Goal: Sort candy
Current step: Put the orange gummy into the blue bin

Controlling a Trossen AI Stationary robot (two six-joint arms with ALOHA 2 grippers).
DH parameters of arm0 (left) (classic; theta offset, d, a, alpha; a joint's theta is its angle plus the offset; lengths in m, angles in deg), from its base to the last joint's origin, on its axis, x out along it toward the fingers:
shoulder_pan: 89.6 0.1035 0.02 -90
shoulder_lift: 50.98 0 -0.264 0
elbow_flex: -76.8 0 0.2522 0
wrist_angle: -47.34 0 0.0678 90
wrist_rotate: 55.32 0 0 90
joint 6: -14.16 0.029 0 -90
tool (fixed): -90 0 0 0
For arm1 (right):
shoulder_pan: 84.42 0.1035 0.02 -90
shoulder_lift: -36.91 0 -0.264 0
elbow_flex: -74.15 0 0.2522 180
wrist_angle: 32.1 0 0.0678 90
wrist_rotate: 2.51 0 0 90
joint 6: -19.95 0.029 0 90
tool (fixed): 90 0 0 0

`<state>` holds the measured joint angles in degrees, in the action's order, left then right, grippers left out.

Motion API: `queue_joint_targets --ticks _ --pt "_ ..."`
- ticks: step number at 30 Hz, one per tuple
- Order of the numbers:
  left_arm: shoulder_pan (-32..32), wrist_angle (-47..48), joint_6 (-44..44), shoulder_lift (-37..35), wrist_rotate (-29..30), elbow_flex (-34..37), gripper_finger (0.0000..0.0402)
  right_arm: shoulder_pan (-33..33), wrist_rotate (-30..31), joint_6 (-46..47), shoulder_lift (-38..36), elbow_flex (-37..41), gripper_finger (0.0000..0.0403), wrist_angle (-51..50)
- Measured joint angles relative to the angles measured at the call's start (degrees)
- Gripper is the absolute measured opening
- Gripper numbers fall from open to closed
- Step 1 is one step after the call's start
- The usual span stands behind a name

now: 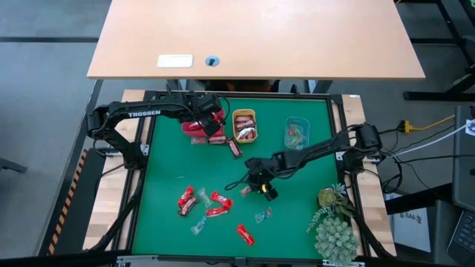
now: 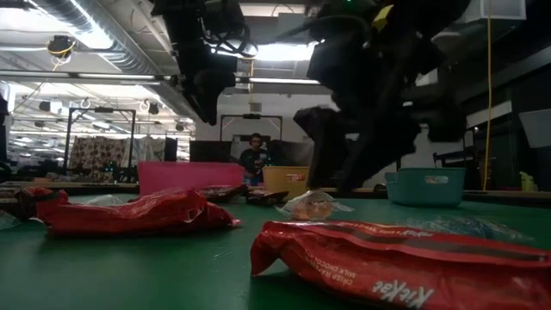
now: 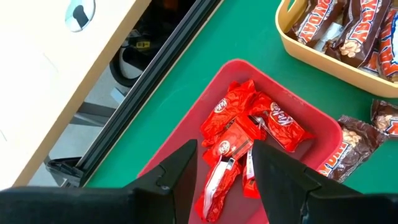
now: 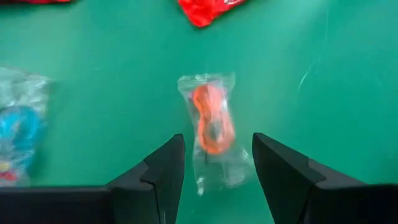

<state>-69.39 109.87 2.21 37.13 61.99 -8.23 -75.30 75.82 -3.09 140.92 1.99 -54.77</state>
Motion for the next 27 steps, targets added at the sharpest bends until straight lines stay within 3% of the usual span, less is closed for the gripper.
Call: queue_joint_targets --ticks 10,27 --pt "0.00 -0.66 0.00 0.00 0.01 0.00 0.0147 -0.19 -5.99 0.06 4.63 -0.03 0.0188 3.32" --pt "0.00 -1.45 0.00 0.00 0.00 0.00 0.0147 -0.57 -6.27 0.19 4.66 -0.03 0.0185 3.28"
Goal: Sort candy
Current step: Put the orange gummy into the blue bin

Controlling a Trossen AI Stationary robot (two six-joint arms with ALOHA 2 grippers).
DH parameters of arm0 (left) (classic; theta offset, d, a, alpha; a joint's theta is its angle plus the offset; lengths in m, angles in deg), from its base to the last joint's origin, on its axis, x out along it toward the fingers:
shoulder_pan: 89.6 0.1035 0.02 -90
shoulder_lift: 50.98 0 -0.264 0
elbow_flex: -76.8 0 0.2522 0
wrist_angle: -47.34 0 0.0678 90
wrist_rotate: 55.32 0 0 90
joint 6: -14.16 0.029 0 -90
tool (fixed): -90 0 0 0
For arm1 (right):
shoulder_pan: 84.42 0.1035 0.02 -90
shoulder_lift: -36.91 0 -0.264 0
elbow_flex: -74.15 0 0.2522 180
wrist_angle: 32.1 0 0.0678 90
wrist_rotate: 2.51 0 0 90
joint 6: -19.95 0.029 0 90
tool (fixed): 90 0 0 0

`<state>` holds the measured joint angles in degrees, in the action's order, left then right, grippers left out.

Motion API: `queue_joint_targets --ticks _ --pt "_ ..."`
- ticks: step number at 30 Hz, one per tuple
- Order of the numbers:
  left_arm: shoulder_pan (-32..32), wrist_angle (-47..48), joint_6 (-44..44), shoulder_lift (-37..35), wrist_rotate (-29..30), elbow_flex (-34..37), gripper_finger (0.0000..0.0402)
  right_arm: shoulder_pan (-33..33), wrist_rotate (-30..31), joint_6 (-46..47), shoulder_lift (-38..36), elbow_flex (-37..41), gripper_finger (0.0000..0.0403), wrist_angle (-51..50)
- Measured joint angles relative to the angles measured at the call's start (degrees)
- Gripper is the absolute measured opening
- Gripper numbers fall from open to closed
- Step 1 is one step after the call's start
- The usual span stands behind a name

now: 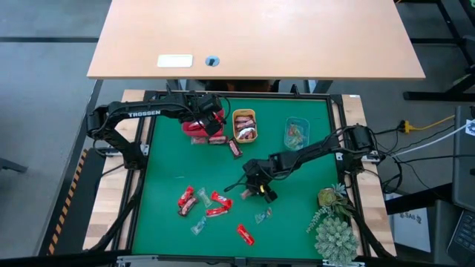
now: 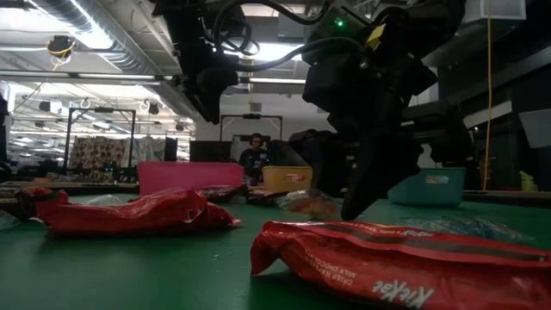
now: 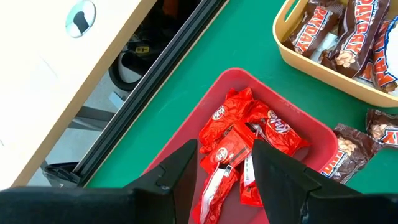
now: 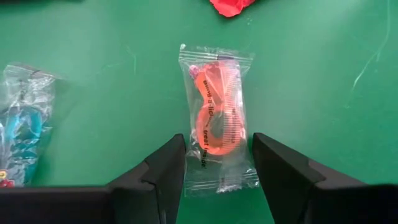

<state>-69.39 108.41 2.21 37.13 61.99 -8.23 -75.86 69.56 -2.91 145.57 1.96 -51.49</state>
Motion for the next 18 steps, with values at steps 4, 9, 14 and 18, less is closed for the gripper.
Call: queue_joint_targets --ticks 4,9,14,18 --pt "0.02 0.00 0.02 0.00 0.00 0.00 0.0147 0.01 0.02 0.02 0.00 0.00 0.0160 -0.04" --pt "0.02 0.00 0.02 0.00 0.00 0.00 0.0147 0.02 0.11 0.02 0.00 0.00 0.0129 -0.02" --pt "0.00 0.00 0.02 0.00 0.00 0.00 0.0147 0.04 0.46 0.04 -0.47 0.00 0.0120 -0.63" --pt "0.00 0.02 0.02 0.00 -0.02 0.00 0.0147 0.09 3.94 0.03 -1.32 -2.56 0.0121 -6.26"
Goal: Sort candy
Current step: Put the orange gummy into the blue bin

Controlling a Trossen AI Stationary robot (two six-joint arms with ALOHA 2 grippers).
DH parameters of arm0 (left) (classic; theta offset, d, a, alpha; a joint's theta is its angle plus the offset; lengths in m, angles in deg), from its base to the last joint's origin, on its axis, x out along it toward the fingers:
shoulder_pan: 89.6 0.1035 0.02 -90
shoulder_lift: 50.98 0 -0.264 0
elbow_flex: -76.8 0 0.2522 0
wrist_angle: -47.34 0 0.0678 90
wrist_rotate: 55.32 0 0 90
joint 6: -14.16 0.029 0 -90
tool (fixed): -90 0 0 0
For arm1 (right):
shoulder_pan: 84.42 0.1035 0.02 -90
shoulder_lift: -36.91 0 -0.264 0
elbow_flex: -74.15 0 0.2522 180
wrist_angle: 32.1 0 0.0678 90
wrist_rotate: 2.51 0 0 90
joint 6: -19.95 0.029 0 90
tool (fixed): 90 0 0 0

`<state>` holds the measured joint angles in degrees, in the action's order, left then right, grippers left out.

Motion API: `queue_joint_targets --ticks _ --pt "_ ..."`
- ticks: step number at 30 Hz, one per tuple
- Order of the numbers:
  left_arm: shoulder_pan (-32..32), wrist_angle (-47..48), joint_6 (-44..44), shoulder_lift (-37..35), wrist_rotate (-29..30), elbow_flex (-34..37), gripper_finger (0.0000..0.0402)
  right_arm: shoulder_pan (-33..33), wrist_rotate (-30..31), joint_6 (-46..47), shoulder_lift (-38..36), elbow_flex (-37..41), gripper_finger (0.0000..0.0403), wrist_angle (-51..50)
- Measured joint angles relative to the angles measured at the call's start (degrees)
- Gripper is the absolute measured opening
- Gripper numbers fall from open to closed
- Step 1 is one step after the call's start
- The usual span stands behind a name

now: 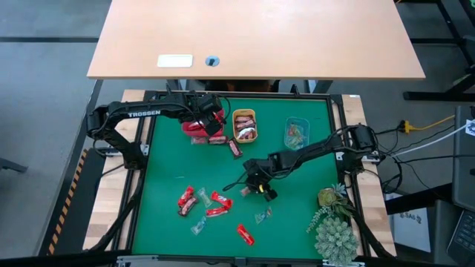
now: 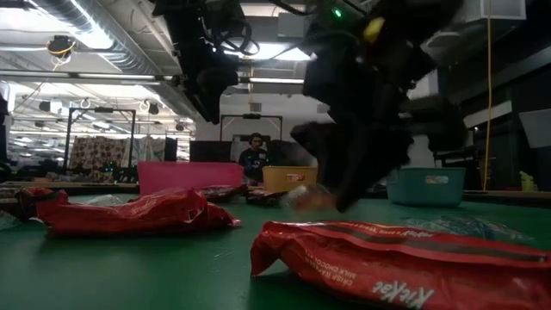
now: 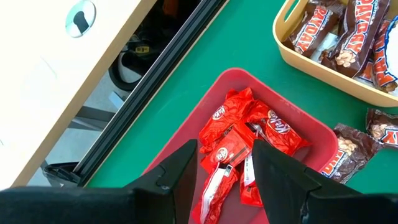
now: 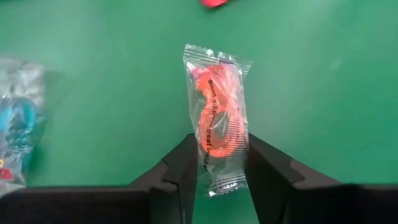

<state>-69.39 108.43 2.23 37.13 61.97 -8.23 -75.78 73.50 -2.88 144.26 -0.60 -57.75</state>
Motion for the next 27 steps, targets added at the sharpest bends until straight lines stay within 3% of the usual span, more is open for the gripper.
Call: queue_joint_targets --ticks 11,16,22,27 --pt "0.00 -0.42 0.04 0.00 -1.81 0.00 0.0147 -0.04 20.78 -0.18 -0.43 -20.56 0.0122 -40.48" --pt "-0.09 -0.41 0.02 0.00 -1.90 0.00 0.0147 -0.04 24.78 -0.18 -0.48 -26.34 0.0122 -53.37" --pt "-0.09 -0.42 0.01 0.00 -1.90 0.00 0.0147 -0.17 29.00 -0.20 -0.48 -27.54 0.0122 -64.82" --pt "-0.09 -0.39 0.02 0.00 -1.92 0.00 0.0147 -3.25 27.00 0.08 -0.96 -25.88 0.0122 -71.99"
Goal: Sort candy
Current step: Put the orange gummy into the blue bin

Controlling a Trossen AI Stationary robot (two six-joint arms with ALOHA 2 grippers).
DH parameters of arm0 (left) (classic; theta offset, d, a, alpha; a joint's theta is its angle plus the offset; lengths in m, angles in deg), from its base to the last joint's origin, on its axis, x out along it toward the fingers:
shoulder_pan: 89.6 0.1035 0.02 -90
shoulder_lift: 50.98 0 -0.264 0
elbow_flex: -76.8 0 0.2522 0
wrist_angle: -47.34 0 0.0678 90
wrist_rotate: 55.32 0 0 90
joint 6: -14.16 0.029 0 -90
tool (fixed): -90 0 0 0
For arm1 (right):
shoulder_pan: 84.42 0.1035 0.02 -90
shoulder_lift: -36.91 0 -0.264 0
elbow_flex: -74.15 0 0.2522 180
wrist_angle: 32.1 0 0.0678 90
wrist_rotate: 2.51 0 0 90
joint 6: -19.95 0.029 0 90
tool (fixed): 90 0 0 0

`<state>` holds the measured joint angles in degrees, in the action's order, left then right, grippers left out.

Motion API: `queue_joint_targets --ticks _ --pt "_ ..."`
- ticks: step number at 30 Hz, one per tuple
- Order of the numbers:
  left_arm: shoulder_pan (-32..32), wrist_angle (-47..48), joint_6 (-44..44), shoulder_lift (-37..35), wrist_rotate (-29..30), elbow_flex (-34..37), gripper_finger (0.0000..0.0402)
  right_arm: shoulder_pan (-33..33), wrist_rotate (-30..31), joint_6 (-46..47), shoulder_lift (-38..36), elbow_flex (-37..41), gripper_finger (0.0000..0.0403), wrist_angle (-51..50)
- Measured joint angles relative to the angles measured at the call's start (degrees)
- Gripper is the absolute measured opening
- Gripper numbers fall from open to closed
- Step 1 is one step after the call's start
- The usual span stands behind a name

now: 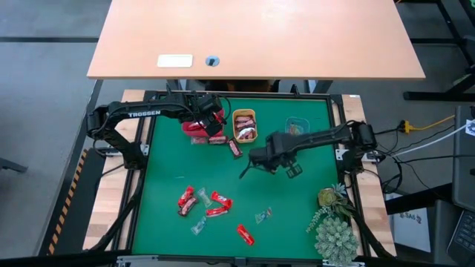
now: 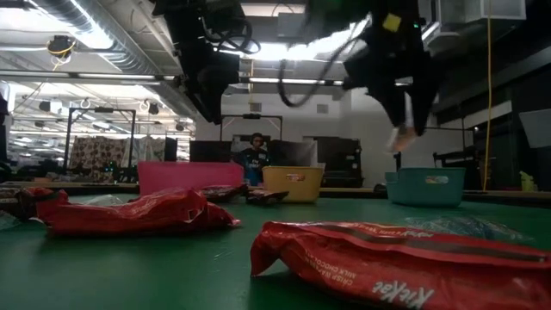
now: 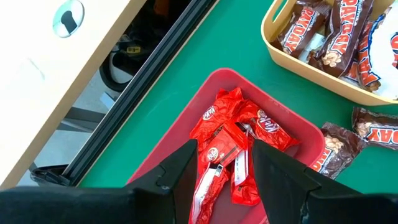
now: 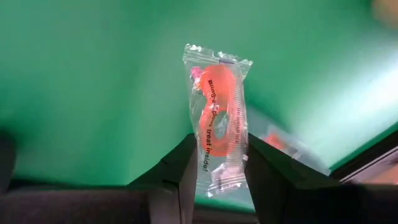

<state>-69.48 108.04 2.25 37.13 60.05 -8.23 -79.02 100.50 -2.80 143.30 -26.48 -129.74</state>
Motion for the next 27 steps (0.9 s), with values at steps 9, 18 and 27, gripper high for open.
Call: queue_joint_targets --ticks 9,18,27 --pt "-0.09 0.11 0.00 0.00 0.00 0.00 0.0147 -12.77 -2.04 2.87 -8.79 10.71 0.0122 -0.13" --pt "-0.09 0.02 0.00 0.00 0.00 0.00 0.0147 -23.05 -3.57 2.98 -10.92 16.78 0.0122 6.10" --pt "-1.64 0.02 0.02 0.00 0.00 0.00 0.0147 -24.56 -3.60 2.98 -10.88 17.29 0.0122 5.98"
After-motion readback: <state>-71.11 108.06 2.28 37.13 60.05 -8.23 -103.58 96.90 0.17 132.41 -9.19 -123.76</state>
